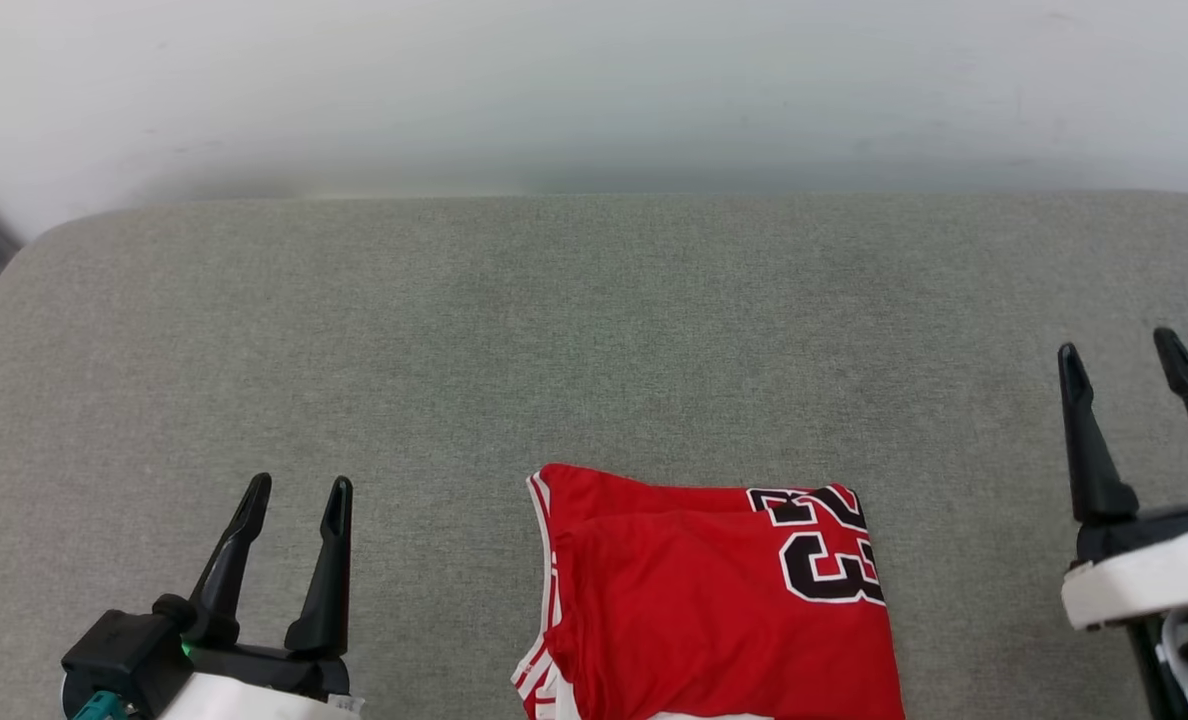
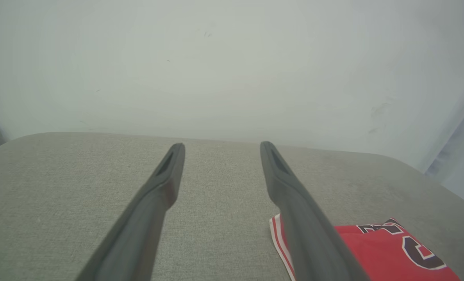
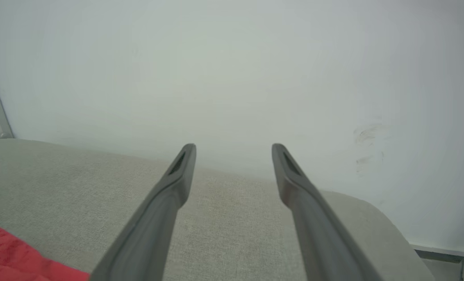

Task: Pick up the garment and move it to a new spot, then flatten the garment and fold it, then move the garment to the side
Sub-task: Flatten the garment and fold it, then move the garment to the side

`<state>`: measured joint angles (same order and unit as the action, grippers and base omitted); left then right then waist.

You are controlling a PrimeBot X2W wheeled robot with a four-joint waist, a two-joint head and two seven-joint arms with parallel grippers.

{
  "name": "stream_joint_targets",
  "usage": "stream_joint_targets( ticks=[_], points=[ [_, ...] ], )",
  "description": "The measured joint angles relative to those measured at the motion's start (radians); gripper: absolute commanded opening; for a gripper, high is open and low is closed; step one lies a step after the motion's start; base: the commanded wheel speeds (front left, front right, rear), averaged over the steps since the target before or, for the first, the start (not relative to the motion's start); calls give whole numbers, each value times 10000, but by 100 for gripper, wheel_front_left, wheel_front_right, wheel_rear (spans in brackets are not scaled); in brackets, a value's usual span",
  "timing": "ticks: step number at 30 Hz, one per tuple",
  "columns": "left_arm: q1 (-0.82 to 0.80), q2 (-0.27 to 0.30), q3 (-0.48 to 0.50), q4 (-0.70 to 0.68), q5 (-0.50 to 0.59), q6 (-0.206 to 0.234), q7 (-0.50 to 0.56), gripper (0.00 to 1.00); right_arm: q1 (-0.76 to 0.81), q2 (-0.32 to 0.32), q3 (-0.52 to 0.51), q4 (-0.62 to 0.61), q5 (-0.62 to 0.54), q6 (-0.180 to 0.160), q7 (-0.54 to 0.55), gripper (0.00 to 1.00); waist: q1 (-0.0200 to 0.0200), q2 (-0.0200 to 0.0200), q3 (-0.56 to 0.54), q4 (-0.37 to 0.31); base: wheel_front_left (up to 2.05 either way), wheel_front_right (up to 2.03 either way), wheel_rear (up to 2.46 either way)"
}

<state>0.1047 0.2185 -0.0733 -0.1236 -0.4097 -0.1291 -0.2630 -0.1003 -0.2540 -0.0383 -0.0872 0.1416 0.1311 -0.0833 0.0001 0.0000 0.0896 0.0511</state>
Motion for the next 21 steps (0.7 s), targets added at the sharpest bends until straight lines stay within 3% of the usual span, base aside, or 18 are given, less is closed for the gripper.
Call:
stream_joint_targets(
  ticks=[10, 21],
  points=[
    [4, -35, -58, -13, -79, 0, 0, 100, 1227, 1300, -130, -341, -263, 0, -1099, 100, 0, 0, -88, 58, 0, 0, 0],
    [26, -13, -180, 17, -148, -2, 0, 100, 1415, 1661, -128, -336, -290, 0, -1187, 100, -1, 0, -128, 43, 0, 0, 0]
  ],
)
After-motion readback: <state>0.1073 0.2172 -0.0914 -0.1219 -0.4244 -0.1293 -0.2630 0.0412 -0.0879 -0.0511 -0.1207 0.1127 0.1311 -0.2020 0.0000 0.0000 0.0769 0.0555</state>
